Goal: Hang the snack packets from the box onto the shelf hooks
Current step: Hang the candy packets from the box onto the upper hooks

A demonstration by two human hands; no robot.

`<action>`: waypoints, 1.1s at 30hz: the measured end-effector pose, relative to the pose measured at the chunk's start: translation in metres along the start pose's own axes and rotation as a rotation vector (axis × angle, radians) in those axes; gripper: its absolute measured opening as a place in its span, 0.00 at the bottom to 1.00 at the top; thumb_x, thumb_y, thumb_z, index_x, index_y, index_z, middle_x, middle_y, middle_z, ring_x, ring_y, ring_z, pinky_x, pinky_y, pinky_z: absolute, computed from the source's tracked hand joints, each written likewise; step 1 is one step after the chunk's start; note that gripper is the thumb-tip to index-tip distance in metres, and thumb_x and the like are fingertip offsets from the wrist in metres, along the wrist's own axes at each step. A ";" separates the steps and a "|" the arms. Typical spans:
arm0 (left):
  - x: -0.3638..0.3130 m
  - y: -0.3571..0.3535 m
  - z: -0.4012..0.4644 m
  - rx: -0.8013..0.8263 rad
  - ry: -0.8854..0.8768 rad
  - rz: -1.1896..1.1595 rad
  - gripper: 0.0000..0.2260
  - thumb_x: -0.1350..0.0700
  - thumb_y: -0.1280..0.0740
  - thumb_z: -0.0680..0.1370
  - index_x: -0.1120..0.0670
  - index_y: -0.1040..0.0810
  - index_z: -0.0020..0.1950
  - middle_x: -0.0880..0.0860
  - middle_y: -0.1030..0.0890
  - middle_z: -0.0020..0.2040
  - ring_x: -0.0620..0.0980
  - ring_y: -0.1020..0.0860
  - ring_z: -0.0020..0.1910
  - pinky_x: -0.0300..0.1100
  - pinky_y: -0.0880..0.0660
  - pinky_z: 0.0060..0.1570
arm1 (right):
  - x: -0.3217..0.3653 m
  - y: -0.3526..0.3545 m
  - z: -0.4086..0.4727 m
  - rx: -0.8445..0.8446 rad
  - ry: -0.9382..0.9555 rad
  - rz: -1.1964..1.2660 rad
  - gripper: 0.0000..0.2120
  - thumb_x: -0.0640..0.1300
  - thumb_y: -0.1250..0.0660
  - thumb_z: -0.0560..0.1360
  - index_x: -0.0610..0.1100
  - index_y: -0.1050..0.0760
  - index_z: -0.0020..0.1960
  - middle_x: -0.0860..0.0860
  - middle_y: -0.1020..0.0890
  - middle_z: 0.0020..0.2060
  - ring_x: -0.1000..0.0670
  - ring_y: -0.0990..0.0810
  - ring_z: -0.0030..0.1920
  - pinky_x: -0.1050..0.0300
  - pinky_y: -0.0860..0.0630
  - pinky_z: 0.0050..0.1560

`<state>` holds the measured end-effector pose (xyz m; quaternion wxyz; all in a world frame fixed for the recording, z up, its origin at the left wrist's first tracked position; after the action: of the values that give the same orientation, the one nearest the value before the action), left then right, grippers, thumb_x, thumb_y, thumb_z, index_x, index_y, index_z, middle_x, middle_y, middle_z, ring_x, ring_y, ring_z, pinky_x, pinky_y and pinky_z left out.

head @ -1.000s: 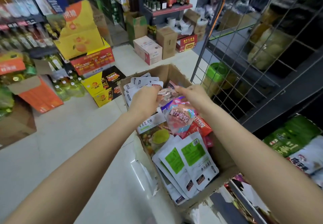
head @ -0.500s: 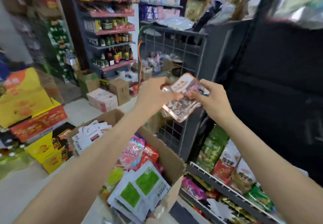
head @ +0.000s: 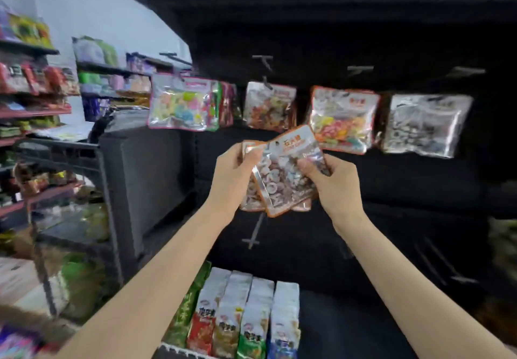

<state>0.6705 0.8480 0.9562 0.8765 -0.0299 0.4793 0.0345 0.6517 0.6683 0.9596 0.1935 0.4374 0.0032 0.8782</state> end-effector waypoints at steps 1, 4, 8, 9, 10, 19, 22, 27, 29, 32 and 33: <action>-0.006 -0.016 0.000 -0.031 -0.036 0.030 0.08 0.56 0.36 0.79 0.59 0.22 0.46 0.49 0.21 0.38 0.37 0.24 0.34 0.30 0.29 0.36 | -0.002 0.019 0.001 -0.009 0.014 -0.038 0.07 0.48 0.31 0.75 0.46 0.20 0.42 0.53 0.17 0.36 0.56 0.18 0.37 0.56 0.24 0.36; -0.019 -0.061 -0.005 -0.115 -0.114 0.078 0.15 0.52 0.34 0.77 0.66 0.24 0.45 0.56 0.26 0.35 0.42 0.30 0.31 0.35 0.34 0.32 | -0.005 0.067 0.007 -0.044 0.043 -0.166 0.14 0.54 0.32 0.75 0.43 0.20 0.43 0.50 0.16 0.37 0.49 0.18 0.40 0.46 0.21 0.43; -0.038 -0.104 -0.003 -0.146 -0.207 0.149 0.13 0.48 0.30 0.74 0.58 0.23 0.41 0.49 0.23 0.34 0.46 0.26 0.33 0.41 0.31 0.35 | -0.009 0.117 0.013 -0.069 0.080 -0.194 0.17 0.54 0.32 0.74 0.48 0.24 0.60 0.56 0.17 0.48 0.57 0.19 0.47 0.50 0.20 0.50; -0.045 -0.112 -0.002 -0.150 -0.242 0.195 0.14 0.46 0.30 0.73 0.57 0.23 0.41 0.50 0.21 0.35 0.47 0.24 0.35 0.44 0.29 0.37 | -0.008 0.127 0.013 -0.075 0.092 -0.141 0.22 0.51 0.31 0.74 0.52 0.29 0.66 0.57 0.18 0.53 0.58 0.19 0.51 0.55 0.21 0.53; -0.050 -0.121 0.001 -0.151 -0.276 0.249 0.15 0.44 0.30 0.73 0.57 0.22 0.42 0.51 0.20 0.37 0.49 0.23 0.37 0.46 0.28 0.38 | -0.007 0.137 0.015 -0.091 0.115 -0.095 0.27 0.49 0.30 0.74 0.56 0.34 0.71 0.57 0.20 0.57 0.59 0.20 0.53 0.60 0.22 0.54; -0.084 -0.152 0.007 -0.282 -0.409 0.462 0.14 0.47 0.37 0.79 0.56 0.31 0.40 0.47 0.30 0.32 0.43 0.32 0.31 0.37 0.37 0.33 | -0.004 0.207 0.045 -0.389 0.130 -0.238 0.18 0.41 0.36 0.79 0.55 0.27 0.66 0.46 0.23 0.46 0.56 0.31 0.37 0.75 0.32 0.42; -0.092 -0.151 0.004 -0.338 -0.436 0.567 0.15 0.45 0.39 0.79 0.58 0.27 0.46 0.50 0.24 0.36 0.48 0.26 0.35 0.42 0.32 0.36 | -0.011 0.211 0.057 -0.386 0.094 -0.278 0.19 0.41 0.38 0.79 0.53 0.30 0.69 0.48 0.24 0.50 0.58 0.30 0.39 0.72 0.33 0.39; -0.097 -0.153 0.002 -0.355 -0.462 0.596 0.17 0.44 0.40 0.79 0.59 0.25 0.49 0.52 0.22 0.40 0.52 0.24 0.40 0.45 0.29 0.39 | -0.017 0.207 0.065 -0.398 0.073 -0.299 0.20 0.41 0.39 0.80 0.52 0.31 0.70 0.49 0.25 0.50 0.57 0.31 0.35 0.62 0.32 0.43; -0.096 -0.154 0.002 -0.348 -0.459 0.588 0.17 0.44 0.39 0.79 0.59 0.25 0.49 0.52 0.22 0.40 0.53 0.24 0.41 0.46 0.29 0.39 | -0.017 0.207 0.066 -0.412 0.081 -0.301 0.19 0.41 0.39 0.80 0.51 0.31 0.70 0.49 0.25 0.50 0.57 0.32 0.34 0.59 0.29 0.43; -0.094 -0.156 0.001 -0.322 -0.452 0.529 0.16 0.45 0.39 0.78 0.59 0.26 0.46 0.53 0.21 0.39 0.53 0.22 0.41 0.49 0.25 0.41 | -0.017 0.208 0.064 -0.436 0.089 -0.308 0.19 0.41 0.40 0.80 0.49 0.32 0.71 0.50 0.28 0.47 0.55 0.30 0.37 0.59 0.29 0.44; -0.093 -0.156 0.001 -0.308 -0.443 0.503 0.16 0.46 0.38 0.78 0.59 0.26 0.45 0.54 0.21 0.39 0.52 0.22 0.40 0.49 0.25 0.41 | -0.017 0.209 0.064 -0.441 0.090 -0.309 0.19 0.41 0.40 0.81 0.49 0.32 0.71 0.50 0.28 0.47 0.54 0.29 0.40 0.58 0.28 0.46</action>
<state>0.6354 0.6898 1.0383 0.9083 -0.0344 0.2596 0.3263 0.6394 0.4591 1.0227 0.4153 0.3395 -0.1127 0.8364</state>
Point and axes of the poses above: each hand's wrist, its own z-axis towards the middle knuckle, its own y-axis out of the back of the hand, x = y × z, the point moved 6 cm from there along z, towards the middle knuckle
